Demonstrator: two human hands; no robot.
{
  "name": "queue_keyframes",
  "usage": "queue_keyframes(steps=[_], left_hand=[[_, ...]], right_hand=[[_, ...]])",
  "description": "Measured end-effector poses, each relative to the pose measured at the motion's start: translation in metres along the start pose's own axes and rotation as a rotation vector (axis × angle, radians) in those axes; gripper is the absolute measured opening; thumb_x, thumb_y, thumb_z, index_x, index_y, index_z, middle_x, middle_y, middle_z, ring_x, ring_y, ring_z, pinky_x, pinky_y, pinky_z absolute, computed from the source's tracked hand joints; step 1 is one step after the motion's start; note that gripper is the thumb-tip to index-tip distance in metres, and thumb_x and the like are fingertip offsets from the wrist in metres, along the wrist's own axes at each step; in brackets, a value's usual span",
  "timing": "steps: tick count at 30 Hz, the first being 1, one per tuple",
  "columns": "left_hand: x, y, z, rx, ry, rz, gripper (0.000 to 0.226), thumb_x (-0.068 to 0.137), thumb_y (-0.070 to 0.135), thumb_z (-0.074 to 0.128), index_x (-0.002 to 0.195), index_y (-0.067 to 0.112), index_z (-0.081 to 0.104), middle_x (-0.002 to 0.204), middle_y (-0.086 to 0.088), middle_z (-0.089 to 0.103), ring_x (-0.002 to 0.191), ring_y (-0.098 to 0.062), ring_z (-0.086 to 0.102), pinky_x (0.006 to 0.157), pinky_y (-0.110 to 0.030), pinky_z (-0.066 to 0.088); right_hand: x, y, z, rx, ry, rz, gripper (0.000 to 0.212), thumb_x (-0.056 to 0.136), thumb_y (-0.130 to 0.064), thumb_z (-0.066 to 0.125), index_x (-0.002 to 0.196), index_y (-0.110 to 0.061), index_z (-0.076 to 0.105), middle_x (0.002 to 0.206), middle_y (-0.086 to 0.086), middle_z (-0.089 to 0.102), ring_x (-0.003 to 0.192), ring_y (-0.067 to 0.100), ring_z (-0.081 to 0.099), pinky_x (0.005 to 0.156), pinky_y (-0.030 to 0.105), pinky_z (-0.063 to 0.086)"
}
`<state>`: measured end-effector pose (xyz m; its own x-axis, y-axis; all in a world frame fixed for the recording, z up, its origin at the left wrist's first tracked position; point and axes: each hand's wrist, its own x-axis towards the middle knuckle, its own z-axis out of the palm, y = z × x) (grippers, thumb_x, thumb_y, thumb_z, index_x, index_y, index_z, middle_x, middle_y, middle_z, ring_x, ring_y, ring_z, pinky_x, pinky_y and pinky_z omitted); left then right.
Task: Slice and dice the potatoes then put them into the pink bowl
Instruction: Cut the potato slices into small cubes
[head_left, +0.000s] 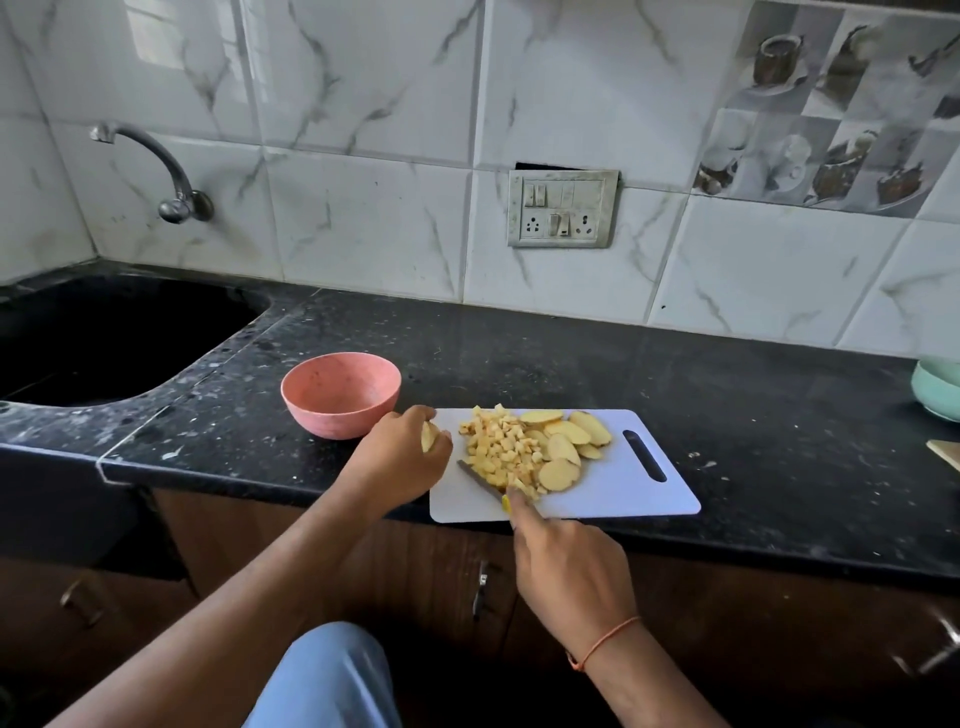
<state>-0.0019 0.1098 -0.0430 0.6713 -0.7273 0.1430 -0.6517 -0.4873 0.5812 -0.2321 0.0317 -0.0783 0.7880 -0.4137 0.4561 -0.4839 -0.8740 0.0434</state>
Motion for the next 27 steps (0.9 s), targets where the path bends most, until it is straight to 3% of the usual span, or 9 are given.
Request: queue_keyframes(steps=[4, 8, 12, 14, 16, 19, 22, 24, 27], left_hand=[[-0.006, 0.016, 0.013, 0.196, -0.008, 0.036, 0.052, 0.106, 0.048, 0.048, 0.147, 0.017, 0.051, 0.136, -0.014, 0.055, 0.112, -0.035, 0.066, 0.089, -0.039, 0.052], [-0.004, 0.024, 0.018, 0.352, -0.035, 0.055, 0.049, 0.106, 0.051, 0.045, 0.132, 0.011, 0.056, 0.128, -0.015, 0.055, 0.103, -0.035, 0.067, 0.079, -0.038, 0.050], [-0.001, 0.022, 0.015, 0.397, -0.087, 0.079, 0.055, 0.104, 0.061, 0.047, 0.115, 0.011, 0.066, 0.122, -0.014, 0.058, 0.095, -0.028, 0.066, 0.072, -0.033, 0.046], [0.003, 0.016, 0.007, 0.363, -0.107, 0.089, 0.052, 0.099, 0.067, 0.051, 0.091, 0.018, 0.064, 0.106, -0.008, 0.061, 0.082, -0.019, 0.060, 0.064, -0.031, 0.039], [0.004, 0.008, -0.004, 0.272, -0.185, 0.091, 0.047, 0.095, 0.067, 0.058, 0.077, 0.023, 0.057, 0.088, -0.002, 0.059, 0.071, -0.012, 0.052, 0.056, -0.030, 0.034], [0.006, -0.009, -0.011, 0.171, -0.312, 0.134, 0.040, 0.087, 0.058, 0.074, 0.103, 0.022, 0.073, 0.097, 0.003, 0.071, 0.081, -0.013, 0.066, 0.067, -0.033, 0.054], [0.004, -0.022, -0.010, 0.066, -0.300, 0.127, 0.069, 0.081, 0.054, 0.086, 0.141, 0.027, 0.064, 0.120, 0.015, 0.069, 0.103, -0.004, 0.066, 0.086, -0.022, 0.054], [0.002, -0.026, -0.008, -0.007, -0.256, 0.110, 0.071, 0.076, 0.056, 0.090, 0.137, 0.029, 0.065, 0.115, 0.021, 0.066, 0.102, 0.000, 0.065, 0.085, -0.018, 0.053], [0.000, -0.029, -0.005, -0.030, -0.226, 0.101, 0.072, 0.069, 0.062, 0.091, 0.128, 0.032, 0.065, 0.110, 0.020, 0.066, 0.097, -0.003, 0.066, 0.085, -0.027, 0.059]], right_hand=[[0.004, 0.008, 0.004, -0.038, 0.002, 0.030, 0.045, 0.095, -0.029, 0.067, 0.140, -0.030, 0.063, 0.051, -0.005, 0.052, 0.041, 0.017, 0.051, 0.035, 0.028, 0.031], [0.007, 0.011, 0.003, 0.042, -0.046, 0.084, 0.046, 0.107, -0.038, 0.043, 0.152, -0.037, 0.046, 0.067, -0.005, 0.064, 0.060, 0.017, 0.064, 0.049, 0.035, 0.053], [0.016, 0.010, -0.007, 0.303, -0.083, 0.218, 0.044, 0.106, -0.044, 0.044, 0.150, -0.042, 0.050, 0.077, -0.009, 0.070, 0.069, 0.011, 0.064, 0.055, 0.030, 0.052], [0.021, 0.011, -0.010, 0.532, -0.120, 0.345, 0.040, 0.106, -0.039, 0.050, 0.145, -0.041, 0.057, 0.073, -0.014, 0.068, 0.062, 0.005, 0.060, 0.050, 0.018, 0.043], [0.027, 0.016, -0.014, 0.706, -0.143, 0.464, 0.037, 0.106, -0.033, 0.053, 0.142, -0.036, 0.061, 0.071, -0.022, 0.064, 0.063, 0.000, 0.062, 0.052, 0.015, 0.045], [0.033, 0.018, -0.020, 0.793, -0.156, 0.539, 0.037, 0.107, -0.032, 0.054, 0.143, -0.031, 0.062, 0.091, -0.029, 0.066, 0.076, -0.004, 0.065, 0.063, 0.019, 0.055], [0.033, 0.010, -0.024, 0.790, -0.183, 0.516, 0.039, 0.106, -0.032, 0.052, 0.144, -0.032, 0.060, 0.090, -0.020, 0.070, 0.057, -0.001, 0.058, 0.049, 0.012, 0.038], [0.032, 0.002, -0.024, 0.735, -0.182, 0.472, 0.041, 0.106, -0.033, 0.051, 0.146, -0.033, 0.058, 0.088, -0.017, 0.071, 0.056, 0.000, 0.056, 0.048, 0.011, 0.035], [0.028, -0.009, -0.024, 0.625, -0.167, 0.394, 0.044, 0.106, -0.034, 0.049, 0.150, -0.033, 0.054, 0.081, -0.013, 0.067, 0.059, 0.003, 0.050, 0.052, 0.012, 0.031]])
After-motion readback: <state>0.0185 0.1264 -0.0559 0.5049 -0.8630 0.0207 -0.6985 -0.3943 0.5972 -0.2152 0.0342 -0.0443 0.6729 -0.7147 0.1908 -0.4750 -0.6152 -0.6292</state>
